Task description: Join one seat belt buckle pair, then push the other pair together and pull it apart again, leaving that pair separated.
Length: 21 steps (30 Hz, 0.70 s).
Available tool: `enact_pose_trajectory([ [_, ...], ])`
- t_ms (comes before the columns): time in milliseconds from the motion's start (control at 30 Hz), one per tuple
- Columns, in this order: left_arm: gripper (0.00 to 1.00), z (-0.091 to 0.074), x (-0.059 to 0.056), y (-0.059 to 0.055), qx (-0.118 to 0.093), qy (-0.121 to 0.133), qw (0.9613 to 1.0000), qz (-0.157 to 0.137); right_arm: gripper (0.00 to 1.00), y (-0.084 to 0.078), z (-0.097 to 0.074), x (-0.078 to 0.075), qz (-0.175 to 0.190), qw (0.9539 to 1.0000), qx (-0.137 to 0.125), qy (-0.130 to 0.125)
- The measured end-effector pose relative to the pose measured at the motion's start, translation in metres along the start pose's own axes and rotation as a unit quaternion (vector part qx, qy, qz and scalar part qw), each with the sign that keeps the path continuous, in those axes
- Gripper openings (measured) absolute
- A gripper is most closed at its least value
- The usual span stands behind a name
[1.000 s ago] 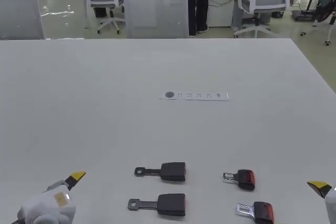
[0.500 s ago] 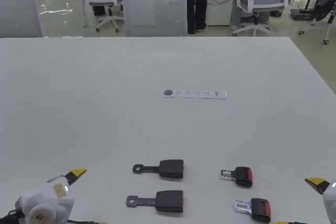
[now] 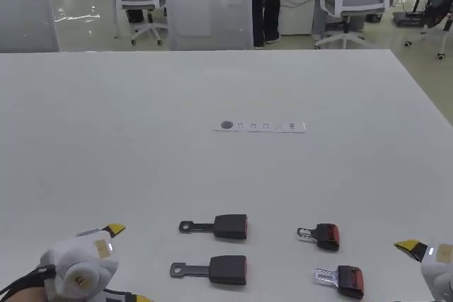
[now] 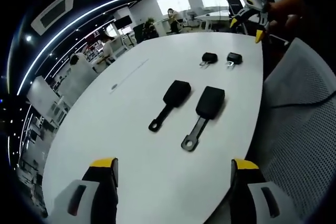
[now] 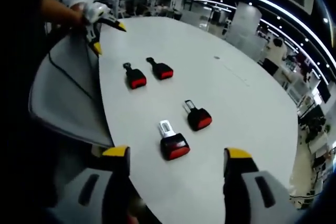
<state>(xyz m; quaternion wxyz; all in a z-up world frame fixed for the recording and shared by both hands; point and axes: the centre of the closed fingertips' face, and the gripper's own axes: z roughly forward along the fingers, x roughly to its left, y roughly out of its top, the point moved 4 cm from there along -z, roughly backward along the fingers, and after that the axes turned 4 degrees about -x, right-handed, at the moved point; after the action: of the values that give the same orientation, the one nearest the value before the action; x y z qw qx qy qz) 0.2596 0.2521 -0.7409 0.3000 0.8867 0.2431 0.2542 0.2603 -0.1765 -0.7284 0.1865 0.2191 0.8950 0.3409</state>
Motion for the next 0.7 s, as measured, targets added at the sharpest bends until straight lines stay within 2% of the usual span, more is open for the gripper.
enact_pose_trajectory([
  [200,0.85,0.009,-0.009,0.011,0.012,-0.019,0.9995,0.024,0.68,-0.001,0.001,-0.003,-0.01,0.9998,0.008,0.015],
  [333,0.77,0.018,-0.017,0.02,0.017,-0.042,0.9987,0.023,0.61,-0.001,0.003,-0.004,-0.015,0.9992,0.016,0.034],
  [467,0.75,0.029,-0.027,0.031,0.021,-0.067,0.9965,0.045,0.59,-0.002,0.007,-0.006,-0.026,0.9985,0.02,0.043],
  [567,0.7,0.038,-0.037,0.037,0.023,-0.094,0.9933,0.063,0.58,-0.002,0.012,-0.006,-0.033,0.9978,0.022,0.052],
  [700,0.68,0.05,-0.04,0.034,0.042,-0.108,0.9905,0.074,0.55,-0.006,0.019,-0.005,-0.039,0.9965,0.027,0.068],
])
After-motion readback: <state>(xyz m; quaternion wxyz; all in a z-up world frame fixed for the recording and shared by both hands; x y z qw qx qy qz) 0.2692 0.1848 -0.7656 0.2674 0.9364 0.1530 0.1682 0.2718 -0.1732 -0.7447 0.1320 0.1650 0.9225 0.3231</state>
